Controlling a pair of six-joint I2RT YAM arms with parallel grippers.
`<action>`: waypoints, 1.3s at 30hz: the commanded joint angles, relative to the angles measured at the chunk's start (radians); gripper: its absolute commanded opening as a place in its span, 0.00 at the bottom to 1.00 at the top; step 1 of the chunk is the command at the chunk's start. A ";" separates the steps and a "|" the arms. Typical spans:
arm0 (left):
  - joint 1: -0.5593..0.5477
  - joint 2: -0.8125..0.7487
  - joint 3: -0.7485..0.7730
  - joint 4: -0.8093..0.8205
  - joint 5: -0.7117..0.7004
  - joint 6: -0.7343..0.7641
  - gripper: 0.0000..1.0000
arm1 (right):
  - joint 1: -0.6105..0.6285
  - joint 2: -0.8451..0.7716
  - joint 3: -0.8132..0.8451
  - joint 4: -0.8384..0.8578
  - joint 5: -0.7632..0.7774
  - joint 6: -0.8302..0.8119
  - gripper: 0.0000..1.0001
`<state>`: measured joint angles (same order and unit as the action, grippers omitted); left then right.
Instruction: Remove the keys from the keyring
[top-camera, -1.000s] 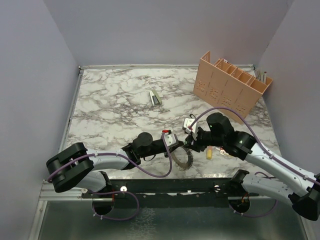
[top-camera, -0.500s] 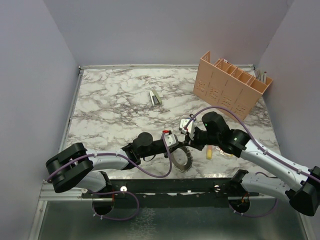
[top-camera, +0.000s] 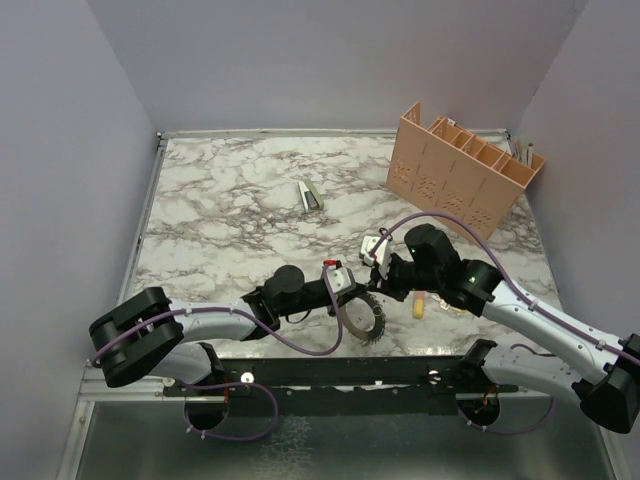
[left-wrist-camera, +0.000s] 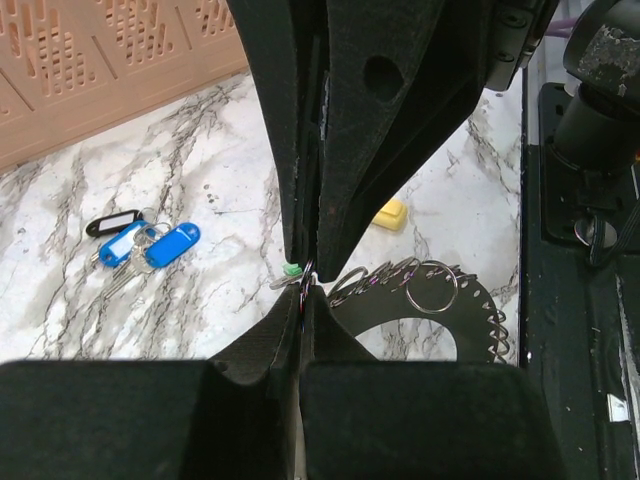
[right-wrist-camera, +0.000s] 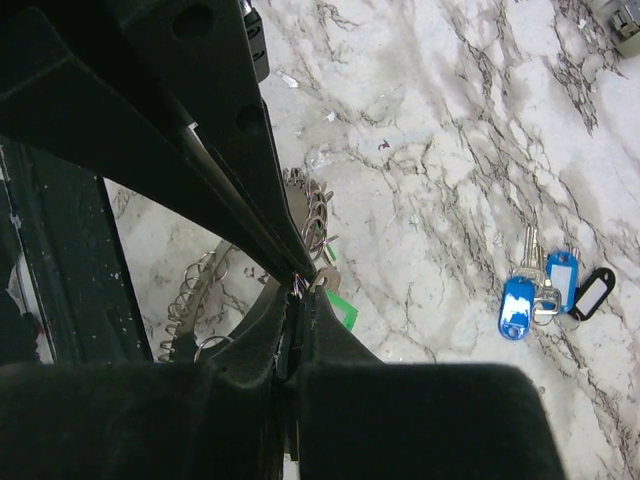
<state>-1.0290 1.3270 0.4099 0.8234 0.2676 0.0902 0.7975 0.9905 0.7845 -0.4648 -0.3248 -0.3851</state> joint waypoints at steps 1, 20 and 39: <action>-0.003 0.004 -0.023 -0.030 -0.023 -0.028 0.00 | -0.007 -0.025 0.016 -0.009 0.075 0.016 0.01; -0.003 0.026 0.017 -0.035 0.012 -0.040 0.20 | -0.007 -0.023 0.013 0.009 -0.011 0.017 0.01; -0.003 -0.016 0.016 -0.033 -0.026 0.036 0.34 | -0.007 -0.013 0.015 0.006 -0.045 0.014 0.01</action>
<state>-1.0298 1.3334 0.4152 0.7940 0.2451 0.0917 0.7963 0.9791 0.7845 -0.4656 -0.3325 -0.3676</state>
